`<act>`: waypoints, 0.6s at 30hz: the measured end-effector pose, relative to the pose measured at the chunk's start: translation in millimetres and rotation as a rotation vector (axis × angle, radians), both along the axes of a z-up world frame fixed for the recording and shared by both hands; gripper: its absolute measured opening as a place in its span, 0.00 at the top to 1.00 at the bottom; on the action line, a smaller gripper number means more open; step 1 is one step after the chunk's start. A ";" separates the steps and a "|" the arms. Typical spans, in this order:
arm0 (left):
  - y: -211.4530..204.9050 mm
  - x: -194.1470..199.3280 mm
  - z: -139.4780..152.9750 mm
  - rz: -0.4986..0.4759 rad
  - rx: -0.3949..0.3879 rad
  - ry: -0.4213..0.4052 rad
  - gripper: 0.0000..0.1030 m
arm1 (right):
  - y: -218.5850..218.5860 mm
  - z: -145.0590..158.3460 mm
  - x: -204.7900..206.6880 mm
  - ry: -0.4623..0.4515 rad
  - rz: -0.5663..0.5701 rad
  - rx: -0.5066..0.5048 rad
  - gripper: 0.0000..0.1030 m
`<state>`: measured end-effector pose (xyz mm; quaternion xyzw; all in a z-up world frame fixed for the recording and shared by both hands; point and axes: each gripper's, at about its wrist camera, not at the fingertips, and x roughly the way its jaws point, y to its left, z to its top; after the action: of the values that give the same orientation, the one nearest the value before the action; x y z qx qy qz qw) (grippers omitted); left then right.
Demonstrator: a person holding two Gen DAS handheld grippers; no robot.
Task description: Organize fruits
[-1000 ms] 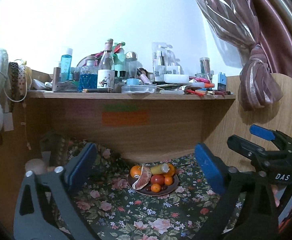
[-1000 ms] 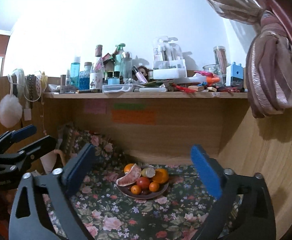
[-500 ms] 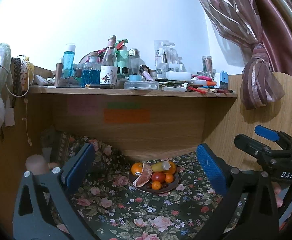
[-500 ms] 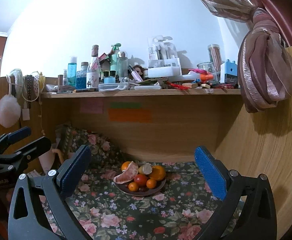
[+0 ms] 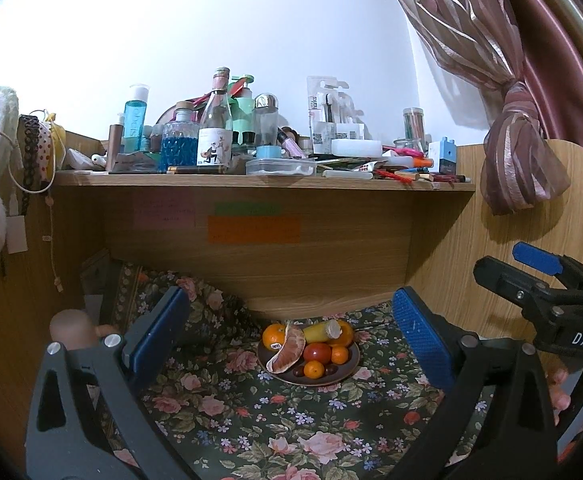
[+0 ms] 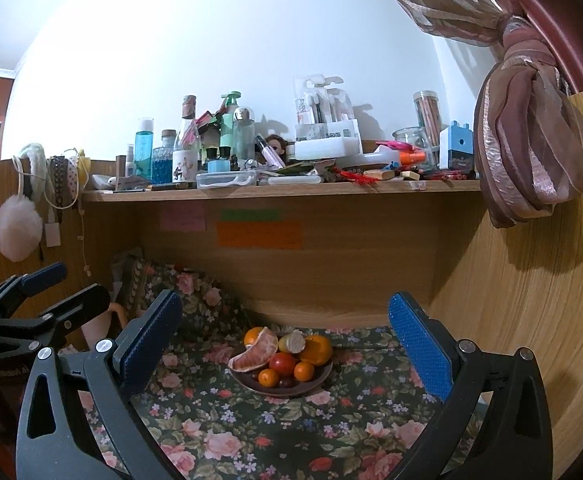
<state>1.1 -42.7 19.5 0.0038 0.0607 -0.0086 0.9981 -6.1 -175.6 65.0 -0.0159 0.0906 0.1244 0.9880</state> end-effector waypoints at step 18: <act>-0.6 3.6 0.4 -0.014 -0.004 0.006 0.00 | 2.0 1.4 -0.9 -0.010 -0.003 -0.006 0.00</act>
<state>4.7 -43.3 19.9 0.0024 0.0635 -0.0156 0.9979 -7.0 -173.6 66.3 -0.0191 0.0861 0.1224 0.9886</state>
